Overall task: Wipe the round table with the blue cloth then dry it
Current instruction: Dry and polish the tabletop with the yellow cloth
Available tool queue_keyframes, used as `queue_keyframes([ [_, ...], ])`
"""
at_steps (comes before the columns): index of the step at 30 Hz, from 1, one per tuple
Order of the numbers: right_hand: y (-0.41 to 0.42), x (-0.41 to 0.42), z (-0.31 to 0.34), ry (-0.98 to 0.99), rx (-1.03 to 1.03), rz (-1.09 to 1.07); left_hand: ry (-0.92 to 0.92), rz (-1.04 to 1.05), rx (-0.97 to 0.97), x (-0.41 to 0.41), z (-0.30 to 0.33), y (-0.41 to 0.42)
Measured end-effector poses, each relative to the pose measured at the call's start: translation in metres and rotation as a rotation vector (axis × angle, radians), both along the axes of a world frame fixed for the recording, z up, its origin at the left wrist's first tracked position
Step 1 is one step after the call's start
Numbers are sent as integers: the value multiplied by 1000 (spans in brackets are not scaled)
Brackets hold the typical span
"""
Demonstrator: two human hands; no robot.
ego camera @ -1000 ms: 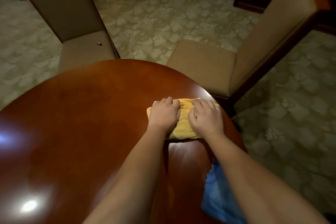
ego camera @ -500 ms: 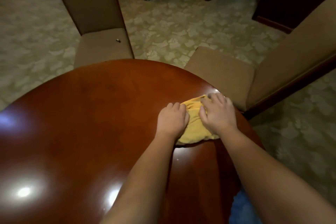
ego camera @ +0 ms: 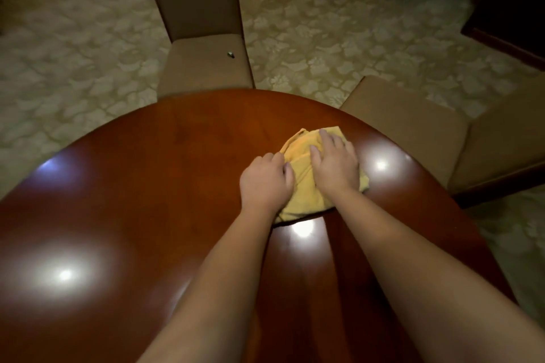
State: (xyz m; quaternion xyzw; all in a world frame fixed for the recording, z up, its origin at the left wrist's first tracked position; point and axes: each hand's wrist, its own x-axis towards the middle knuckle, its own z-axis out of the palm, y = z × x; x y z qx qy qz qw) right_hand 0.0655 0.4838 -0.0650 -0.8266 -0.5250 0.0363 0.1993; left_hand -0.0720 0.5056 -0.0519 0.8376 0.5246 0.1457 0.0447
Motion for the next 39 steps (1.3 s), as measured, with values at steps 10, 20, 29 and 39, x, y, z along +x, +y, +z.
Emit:
queue_keyframes([
  [10,-12,-63,19,445,-33,-679,-179,-170,-430,-32,11,15],
  [20,32,-81,10,162,-188,202,-586,128,-985,-102,16,9],
  [29,10,-129,32,507,-367,-424,-424,428,-546,-146,28,19],
  [39,-3,-122,23,88,-277,532,-263,450,-276,-169,20,-7],
])
